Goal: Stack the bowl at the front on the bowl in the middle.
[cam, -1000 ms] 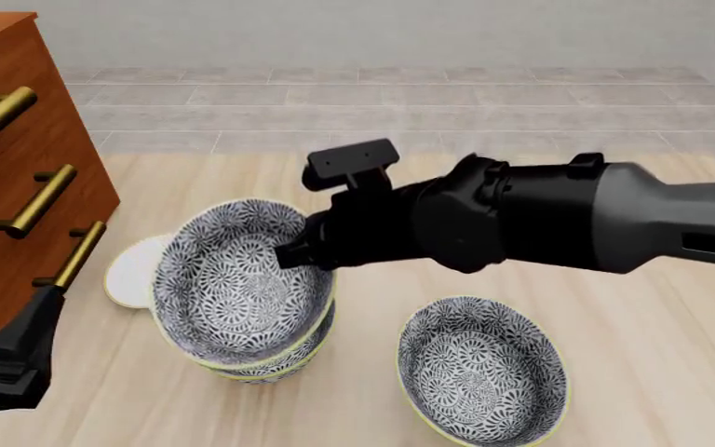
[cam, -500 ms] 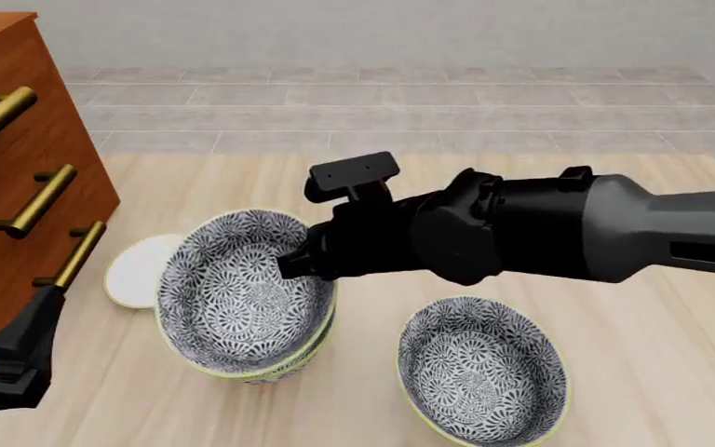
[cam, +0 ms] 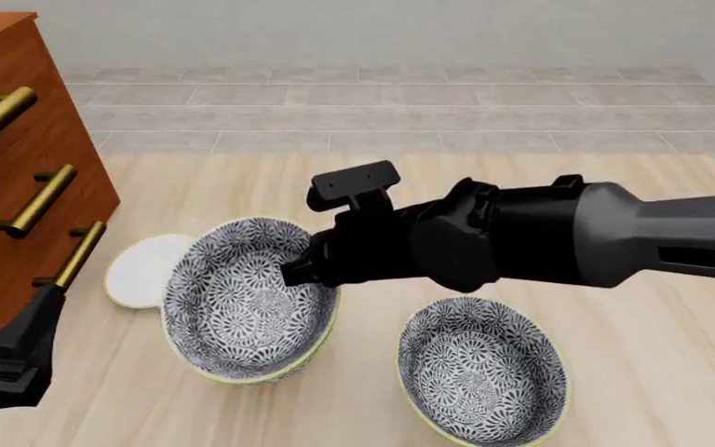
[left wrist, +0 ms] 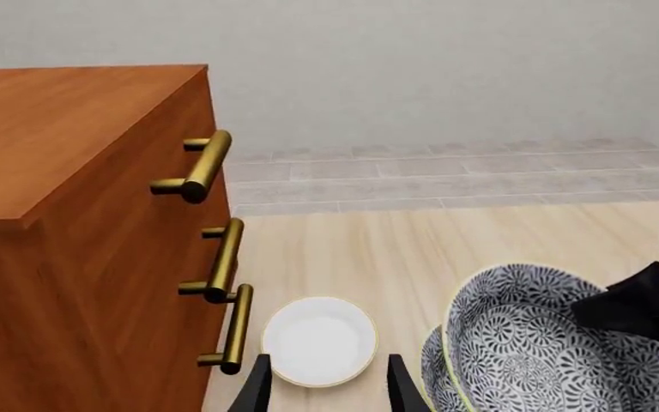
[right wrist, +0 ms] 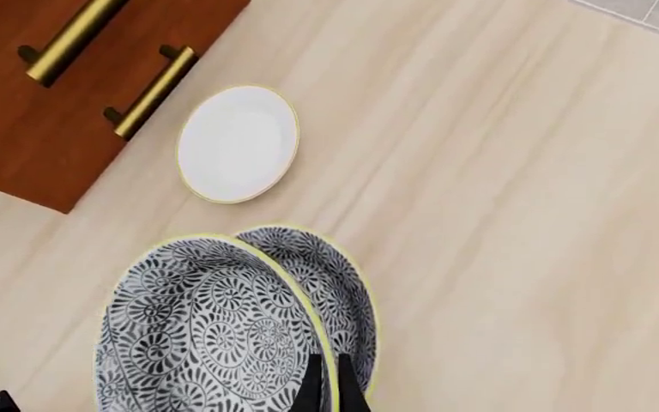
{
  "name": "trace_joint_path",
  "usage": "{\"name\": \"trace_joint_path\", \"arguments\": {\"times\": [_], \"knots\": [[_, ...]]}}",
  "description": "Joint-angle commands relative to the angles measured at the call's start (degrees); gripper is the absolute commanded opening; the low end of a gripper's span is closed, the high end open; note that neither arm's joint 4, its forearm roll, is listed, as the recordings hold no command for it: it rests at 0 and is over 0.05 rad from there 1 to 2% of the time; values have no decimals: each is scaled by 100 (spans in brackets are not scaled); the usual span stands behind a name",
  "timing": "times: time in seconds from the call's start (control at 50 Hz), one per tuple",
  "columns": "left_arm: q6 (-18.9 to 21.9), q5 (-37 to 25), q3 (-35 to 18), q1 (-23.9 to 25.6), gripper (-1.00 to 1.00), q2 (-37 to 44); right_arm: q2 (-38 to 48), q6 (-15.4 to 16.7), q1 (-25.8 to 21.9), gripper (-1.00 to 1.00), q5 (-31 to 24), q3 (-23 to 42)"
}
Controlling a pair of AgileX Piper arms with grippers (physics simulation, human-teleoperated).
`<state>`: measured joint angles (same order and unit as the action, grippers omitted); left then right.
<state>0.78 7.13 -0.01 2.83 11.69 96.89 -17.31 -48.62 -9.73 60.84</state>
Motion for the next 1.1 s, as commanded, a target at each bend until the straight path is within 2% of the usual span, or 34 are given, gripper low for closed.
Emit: {"name": "trace_joint_path", "arguments": {"times": [0.02, 0.18, 0.2, 0.68, 0.88, 1.1], "knots": [[-8, 6, 0, -4, 100, 9, -9, -42, 1, -100, 54, -11], [-12, 27, 0, 0, 100, 53, -21, -59, -19, -100, 81, -34], [-15, 16, 0, -1, 100, 40, -20, -60, -24, 100, 80, -34], [-15, 41, 0, 0, 100, 76, -21, -35, -27, 100, 102, -44], [-44, -115, 0, 53, 100, -161, -47, -5, -22, 100, 98, -45], [-80, -136, 0, 63, 100, -187, -585, 144, -45, 100, -196, 12]]}}
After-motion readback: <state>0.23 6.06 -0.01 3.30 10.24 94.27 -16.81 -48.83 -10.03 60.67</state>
